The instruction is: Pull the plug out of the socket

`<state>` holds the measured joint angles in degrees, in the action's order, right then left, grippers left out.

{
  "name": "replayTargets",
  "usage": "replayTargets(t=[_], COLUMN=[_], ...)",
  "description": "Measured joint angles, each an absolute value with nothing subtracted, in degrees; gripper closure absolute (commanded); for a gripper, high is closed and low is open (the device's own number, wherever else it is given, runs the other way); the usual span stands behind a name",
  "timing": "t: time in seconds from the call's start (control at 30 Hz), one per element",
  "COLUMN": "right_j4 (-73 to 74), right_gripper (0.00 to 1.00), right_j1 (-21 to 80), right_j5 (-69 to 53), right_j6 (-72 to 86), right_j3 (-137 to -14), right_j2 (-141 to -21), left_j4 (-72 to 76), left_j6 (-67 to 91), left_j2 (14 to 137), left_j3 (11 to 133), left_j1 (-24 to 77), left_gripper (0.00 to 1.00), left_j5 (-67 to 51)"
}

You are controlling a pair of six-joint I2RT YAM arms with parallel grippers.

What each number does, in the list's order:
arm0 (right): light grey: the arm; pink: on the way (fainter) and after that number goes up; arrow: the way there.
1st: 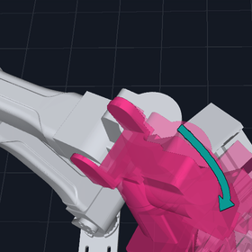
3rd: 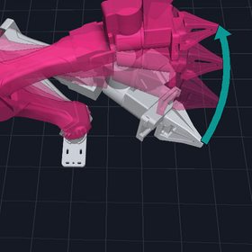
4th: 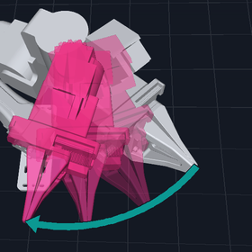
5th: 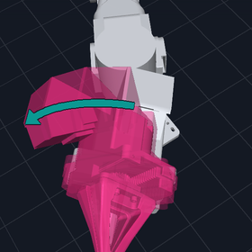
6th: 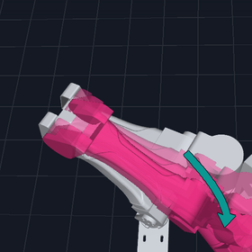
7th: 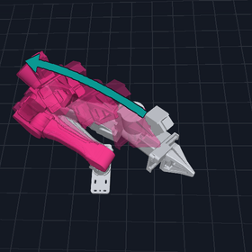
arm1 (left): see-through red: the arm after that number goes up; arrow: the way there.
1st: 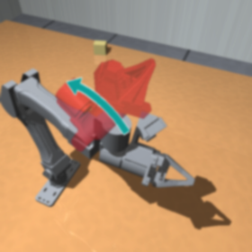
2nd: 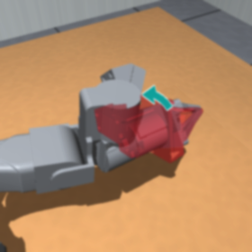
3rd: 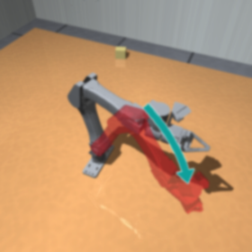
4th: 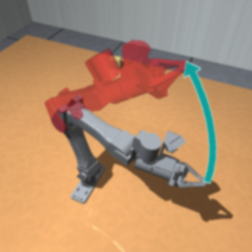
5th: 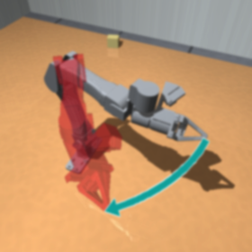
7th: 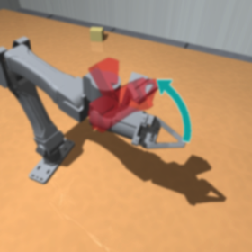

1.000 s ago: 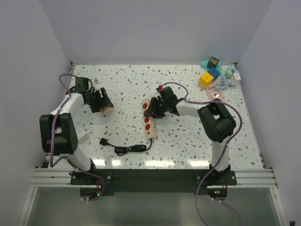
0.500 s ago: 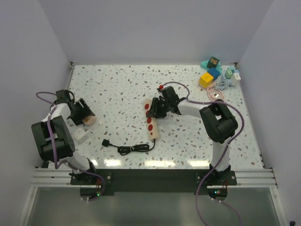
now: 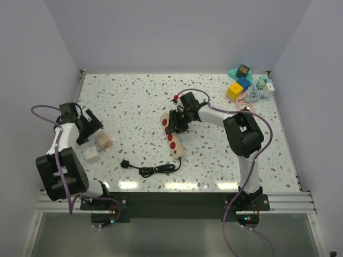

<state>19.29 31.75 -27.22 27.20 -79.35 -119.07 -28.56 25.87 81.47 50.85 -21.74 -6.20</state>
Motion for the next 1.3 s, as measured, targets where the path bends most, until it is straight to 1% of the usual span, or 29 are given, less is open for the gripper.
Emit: replayTargets(t=[0.03,0.07,0.1,0.13,0.17,0.27,0.4,0.5,0.63,0.77,0.9,1.03,1.17,1.27,1.3], right_j4=[20.5,21.8,23.0,24.6,25.7,28.2,28.5,30.1,35.2,40.3,42.2,44.4,46.0,46.5,46.5], right_gripper=[0.51,0.37,0.28,0.07,0.01,0.01,0.01,0.01,0.01,0.01,0.01,0.01,0.01,0.01,0.01], right_j1=[31.8,31.9,32.1,32.2,32.4,33.1,33.5,32.7,30.1,28.1,27.8,27.2,26.5,26.2,26.2], right_j5=[-27.7,-28.1,-28.5,-31.2,-31.5,-31.6,-26.0,-15.6,-3.1,5.5,8.6,9.9,10.0,10.0,9.9], right_j6=[26.3,25.1,24.3,23.4,22.7,21.4,23.4,27.4,32.6,35.9,38.7,40.1,40.4,40.4,40.4], right_j3=[-80.5,-81.9,-82.9,-84.4,-85.4,-87.5,-85.4,-81.6,-75.7,-74.1,-71.9,-68.2,-66.4,-65.7,-65.6], right_j2=[-119.7,-120.5,-121.4,-122.1,-122.3,-122.5,-119.9,-115.5,-108.0,-98.9,-90.5,-86.1,-85.8,-85.8,-85.8], left_j4=[-28.7,-28.8,-28.9,-28.9,-28.9,-28.7,-28.2,-27.0,-24.9,-24.7,-25.7,-26.5,-28.1,-28.2,-28.1], left_j6=[25.9,25.9,25.9,25.8,25.8,25.7,25.7,25.8,26.5,28.5,32.3,37.0,41.6,44.2,44.9], left_j2=[80.7,79.7,78.7,77.6,76.6,75.2,76.8,80.2,85.3,92.1,99.8,106.0,109.7,109.8,109.9], left_j3=[50.8,50.7,50.7,50.7,50.7,51.3,54.2,57.6,60.7,64.2,69.0,72.1,74.0,74.3,74.3], left_j1=[-21.7,-21.7,-21.7,-21.5,-21.2,-17.9,-8.0,1.8,11.7,20.1,27.5,33.2,35.9,36.1,36.1], left_gripper=[0.00,0.00,0.00,0.00,0.00,0.00,0.00,0.00,0.00,0.00,0.00,0.00,0.00,0.12,0.22], left_j5=[-6.3,-6.5,-7.0,-7.7,-8.4,-11.3,-15.6,-18.0,-18.4,-15.2,-8.6,-3.4,-0.1,1.4,1.7])
